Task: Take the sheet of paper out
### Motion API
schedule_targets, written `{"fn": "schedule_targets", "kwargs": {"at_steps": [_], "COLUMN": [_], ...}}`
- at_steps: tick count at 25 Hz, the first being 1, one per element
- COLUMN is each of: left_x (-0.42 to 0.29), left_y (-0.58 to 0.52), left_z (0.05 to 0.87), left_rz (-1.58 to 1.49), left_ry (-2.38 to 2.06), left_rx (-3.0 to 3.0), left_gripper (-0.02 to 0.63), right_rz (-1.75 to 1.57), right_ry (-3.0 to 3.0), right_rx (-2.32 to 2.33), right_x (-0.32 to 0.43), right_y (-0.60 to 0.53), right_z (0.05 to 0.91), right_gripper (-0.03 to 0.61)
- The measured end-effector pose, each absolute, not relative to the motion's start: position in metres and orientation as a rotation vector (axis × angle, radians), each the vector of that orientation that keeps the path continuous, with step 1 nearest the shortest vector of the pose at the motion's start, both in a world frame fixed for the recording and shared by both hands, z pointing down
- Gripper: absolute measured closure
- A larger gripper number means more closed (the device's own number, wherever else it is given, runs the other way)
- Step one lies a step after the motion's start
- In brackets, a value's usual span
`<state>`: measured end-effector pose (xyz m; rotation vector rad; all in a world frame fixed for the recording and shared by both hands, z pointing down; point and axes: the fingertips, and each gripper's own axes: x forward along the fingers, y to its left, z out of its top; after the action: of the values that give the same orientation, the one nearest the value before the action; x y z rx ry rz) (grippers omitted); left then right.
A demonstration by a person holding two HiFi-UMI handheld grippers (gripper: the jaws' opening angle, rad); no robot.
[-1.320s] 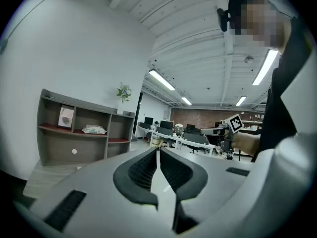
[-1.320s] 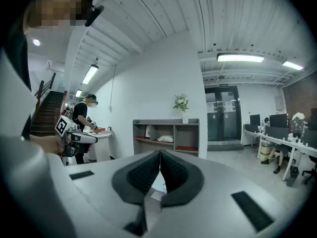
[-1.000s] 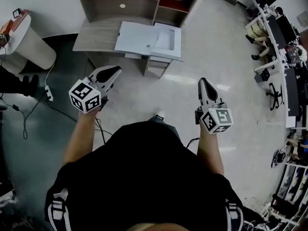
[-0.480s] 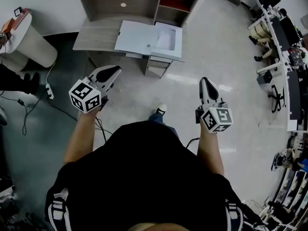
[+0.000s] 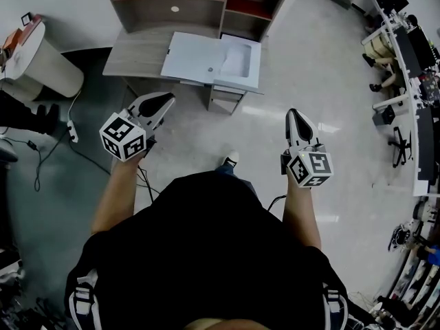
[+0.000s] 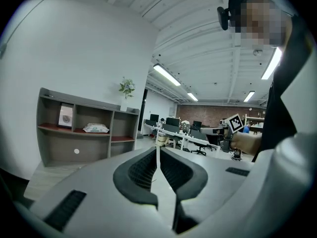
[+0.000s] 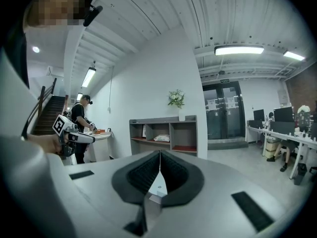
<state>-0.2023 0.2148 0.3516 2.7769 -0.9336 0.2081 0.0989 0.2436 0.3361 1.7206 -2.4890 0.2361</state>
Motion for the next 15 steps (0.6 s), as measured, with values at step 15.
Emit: {"fn": "schedule_targets", "kwargs": {"at_steps": [15], "left_x": [-0.163], "left_y": [0.137], "left_z": [0.369], "left_rz": [0.238], "left_ry": [-1.005], "left_rx": [2.721], "left_gripper": [0.574], "right_rz": [0.293], "right_ry": [-2.531], "right_rx": [1.619], "right_x": [0.137], "right_y": [0.146], "right_z": [0.358], "right_gripper": [0.565]}}
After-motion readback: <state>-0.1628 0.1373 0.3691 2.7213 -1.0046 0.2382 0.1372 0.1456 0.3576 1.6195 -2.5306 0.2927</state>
